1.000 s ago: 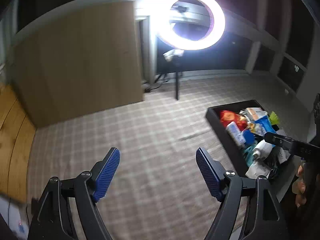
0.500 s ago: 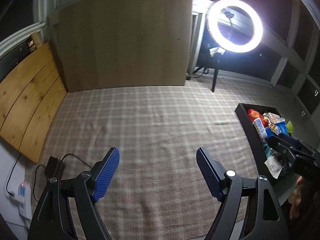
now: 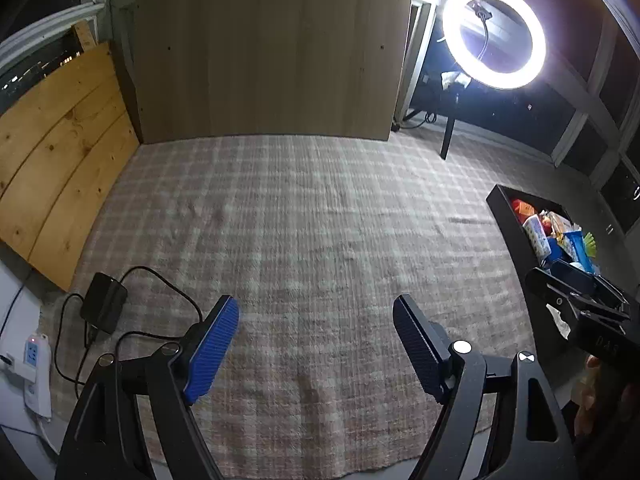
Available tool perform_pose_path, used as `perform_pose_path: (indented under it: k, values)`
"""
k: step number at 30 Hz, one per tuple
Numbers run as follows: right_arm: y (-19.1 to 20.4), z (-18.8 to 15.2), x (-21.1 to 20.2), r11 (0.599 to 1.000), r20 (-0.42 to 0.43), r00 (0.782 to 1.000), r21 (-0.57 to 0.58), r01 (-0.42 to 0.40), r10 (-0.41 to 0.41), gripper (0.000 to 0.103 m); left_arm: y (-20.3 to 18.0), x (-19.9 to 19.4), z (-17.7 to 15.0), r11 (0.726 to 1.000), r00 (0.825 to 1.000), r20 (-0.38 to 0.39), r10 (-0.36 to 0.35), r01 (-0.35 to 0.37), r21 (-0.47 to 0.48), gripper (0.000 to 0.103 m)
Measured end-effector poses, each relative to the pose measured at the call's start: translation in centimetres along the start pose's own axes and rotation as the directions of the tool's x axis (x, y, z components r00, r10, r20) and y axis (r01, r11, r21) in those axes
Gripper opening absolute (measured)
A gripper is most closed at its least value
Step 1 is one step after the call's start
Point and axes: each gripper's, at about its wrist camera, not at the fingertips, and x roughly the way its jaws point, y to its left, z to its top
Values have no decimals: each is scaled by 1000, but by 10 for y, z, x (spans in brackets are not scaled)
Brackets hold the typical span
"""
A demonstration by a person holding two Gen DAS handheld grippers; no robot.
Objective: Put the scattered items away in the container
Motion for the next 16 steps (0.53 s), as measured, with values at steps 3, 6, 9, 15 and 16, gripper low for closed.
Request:
perform_pose_path:
  k: [3, 6, 9, 15, 16]
  values:
    - [-6, -5, 7, 1000, -20, 1000, 26, 7, -6, 75, 0, 7, 0, 1000, 1000, -13, -8, 8, 4, 78]
    - [-8, -10, 13, 999, -40, 999, 30, 14, -13, 74, 1, 15, -1, 1000, 1000, -27, -16, 16, 7, 78]
    - [-8, -13, 18, 999, -54, 998, 27, 24, -23, 75, 0, 21, -3, 1000, 999, -40, -29, 29, 2, 78]
    - [-11, -16, 27, 999, -56, 998, 29, 30, -28, 75, -1, 35, -3, 999, 998, -51, -34, 34, 0, 78]
    - [-12, -16, 30, 999, -51, 998, 27, 35, -34, 75, -1, 39, -4, 1000, 998, -52, -30, 30, 3, 78]
